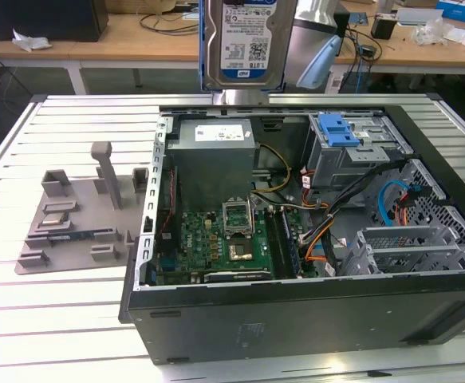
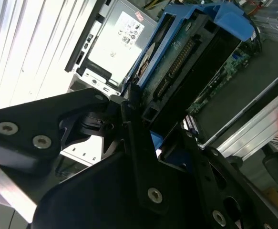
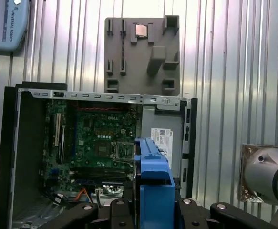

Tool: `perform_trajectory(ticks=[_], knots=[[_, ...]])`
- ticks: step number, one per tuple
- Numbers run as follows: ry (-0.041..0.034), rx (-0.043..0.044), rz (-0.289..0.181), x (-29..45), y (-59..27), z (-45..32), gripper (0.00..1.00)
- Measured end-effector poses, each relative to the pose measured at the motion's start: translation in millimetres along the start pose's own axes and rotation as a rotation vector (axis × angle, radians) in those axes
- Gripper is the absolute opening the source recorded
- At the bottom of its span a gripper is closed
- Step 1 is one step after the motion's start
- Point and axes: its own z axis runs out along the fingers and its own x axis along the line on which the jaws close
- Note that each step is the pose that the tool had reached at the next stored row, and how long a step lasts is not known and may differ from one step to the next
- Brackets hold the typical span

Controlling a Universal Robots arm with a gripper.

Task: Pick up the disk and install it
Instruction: 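Pick up the disk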

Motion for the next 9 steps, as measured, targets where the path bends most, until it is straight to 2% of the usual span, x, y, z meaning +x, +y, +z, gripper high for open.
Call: perform_trajectory(ticks=[4, 9], knots=[[0.0001, -0.0001, 0.000, 13.2, -0.6, 1.1, 0.37], [0.0000, 0.0000, 0.000, 22.0, -1.3, 2.5, 0.37]])
